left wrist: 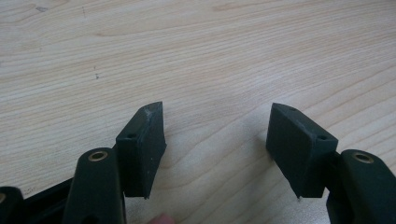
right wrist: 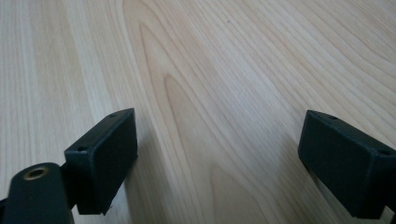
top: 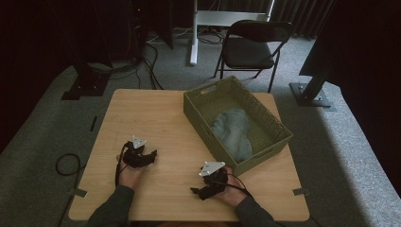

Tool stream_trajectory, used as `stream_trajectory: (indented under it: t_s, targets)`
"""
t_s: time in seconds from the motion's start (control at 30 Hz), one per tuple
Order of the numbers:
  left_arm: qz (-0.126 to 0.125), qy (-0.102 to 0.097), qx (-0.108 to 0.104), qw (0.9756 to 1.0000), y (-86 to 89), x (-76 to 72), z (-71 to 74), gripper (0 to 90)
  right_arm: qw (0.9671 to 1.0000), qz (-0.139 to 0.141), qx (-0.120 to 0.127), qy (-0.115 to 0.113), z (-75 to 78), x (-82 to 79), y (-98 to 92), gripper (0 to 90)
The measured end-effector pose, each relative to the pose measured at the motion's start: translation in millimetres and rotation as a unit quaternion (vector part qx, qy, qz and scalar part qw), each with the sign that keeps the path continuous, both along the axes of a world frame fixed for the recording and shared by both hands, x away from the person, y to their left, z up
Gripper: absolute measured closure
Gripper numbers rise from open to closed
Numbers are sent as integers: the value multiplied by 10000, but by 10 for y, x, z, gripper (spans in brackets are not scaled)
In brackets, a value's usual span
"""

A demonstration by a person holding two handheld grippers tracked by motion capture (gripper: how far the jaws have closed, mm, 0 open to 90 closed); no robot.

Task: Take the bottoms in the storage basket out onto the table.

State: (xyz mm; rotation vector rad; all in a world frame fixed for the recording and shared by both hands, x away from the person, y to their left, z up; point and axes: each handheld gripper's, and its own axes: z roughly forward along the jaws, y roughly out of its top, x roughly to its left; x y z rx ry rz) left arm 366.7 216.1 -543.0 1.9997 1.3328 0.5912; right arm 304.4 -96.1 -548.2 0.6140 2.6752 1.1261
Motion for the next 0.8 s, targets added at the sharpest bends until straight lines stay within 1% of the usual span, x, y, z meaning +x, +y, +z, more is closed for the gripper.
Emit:
stream_trajectory:
  t_s: [0.07,0.17,0.27,0.37,0.47,0.63,0.67,0.73,0.77,0.8]
  targets:
    - [-1,0,1,10000,0,0,0,376,10000,86,-9,2,2,-4,-38,122]
    - [-5,3,3,10000,0,-3,0,376,9999,142,-7,-7,4,-26,-58,138]
    - [-17,-2,3,10000,-2,-6,-1,376,9999,86,46,-37,-3,-59,-73,147]
    - [-125,10,12,9999,-13,-8,-3,342,10000,73,45,-41,-4,-61,-76,147]
    - [-177,23,22,9998,-14,-11,-2,334,10000,36,44,-33,-3,-68,-76,148]
    - [-181,39,19,9998,-13,-11,4,338,10000,-12,43,-31,-3,-78,-76,151]
    - [-194,71,1,9998,-10,-7,12,354,10000,-11,43,-31,-3,-78,-77,150]
    - [-284,247,-186,9991,12,14,46,376,10000,-12,43,-28,-3,-79,-76,150]
    - [-299,302,-151,9990,6,22,59,419,10000,-11,43,-32,-3,-78,-76,150]
    - [-347,341,-64,9988,-6,27,70,422,10000,-10,44,-29,-3,-78,-76,150]
